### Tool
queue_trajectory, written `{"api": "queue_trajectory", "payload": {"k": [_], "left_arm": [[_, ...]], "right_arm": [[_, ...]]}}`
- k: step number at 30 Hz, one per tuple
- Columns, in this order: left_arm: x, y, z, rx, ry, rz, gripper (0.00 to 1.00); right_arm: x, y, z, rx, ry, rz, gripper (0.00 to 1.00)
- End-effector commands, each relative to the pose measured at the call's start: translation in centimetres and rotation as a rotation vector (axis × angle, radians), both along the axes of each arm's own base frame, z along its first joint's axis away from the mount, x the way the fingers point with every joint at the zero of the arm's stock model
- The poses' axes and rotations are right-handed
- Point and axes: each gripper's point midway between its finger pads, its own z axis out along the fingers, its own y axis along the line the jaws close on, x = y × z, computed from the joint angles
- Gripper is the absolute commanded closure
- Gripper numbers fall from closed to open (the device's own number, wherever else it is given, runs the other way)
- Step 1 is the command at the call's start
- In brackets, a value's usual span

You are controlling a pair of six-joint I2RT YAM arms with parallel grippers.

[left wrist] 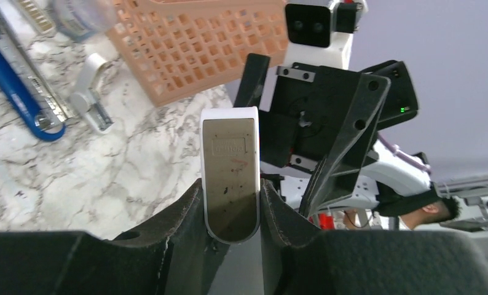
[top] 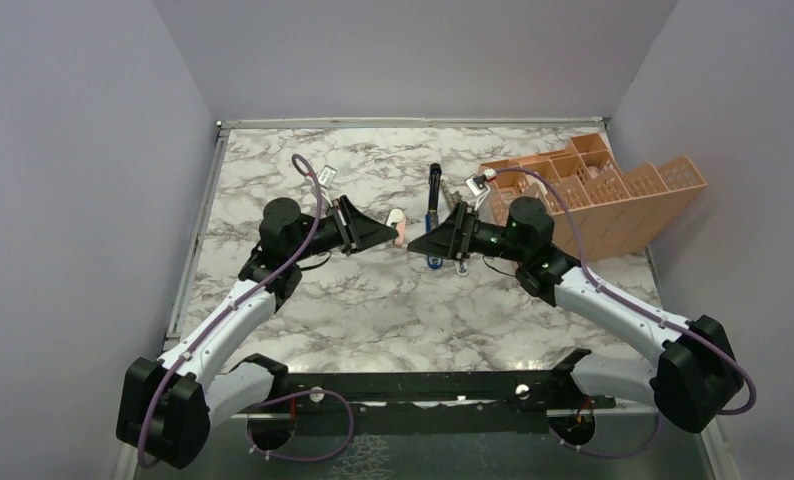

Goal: Load the staples into the stapler

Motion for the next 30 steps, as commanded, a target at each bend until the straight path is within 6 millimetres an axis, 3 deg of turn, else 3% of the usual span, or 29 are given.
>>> {"api": "queue_trajectory", "payload": {"k": [1,5,9,22,30], "left_arm": [[-1.4,-0.6,4.3,-0.098,-0.072,-0.085,0.79],[-1.6,-0.6,4.7,-0.110,-0.075,-0.090,0.79],[-2.0,-0.6,5.0,-0.118,-0.085,-0.098,0.79],[-2.8,-0.9,5.5,-0.131,-0.106,-0.131,0.79],[-3.1,-1.0,5.9,-0.137,-0.118,-0.142,0.75]], "right_arm": [[-1.8,1.6,3.1,0.107,-0.091,0.100,0.22],[-2.4,2.6,4.3,0.139,-0.127,0.133,0.30],[-2.1,3.2,4.1,0.137,-0.112,0.130,0.38],[-0.6,3.9,5.1,0.212,-0.103,0.086,0.51],[-0.7,3.7,5.2,0.227,-0.120,0.084,0.76]]}}
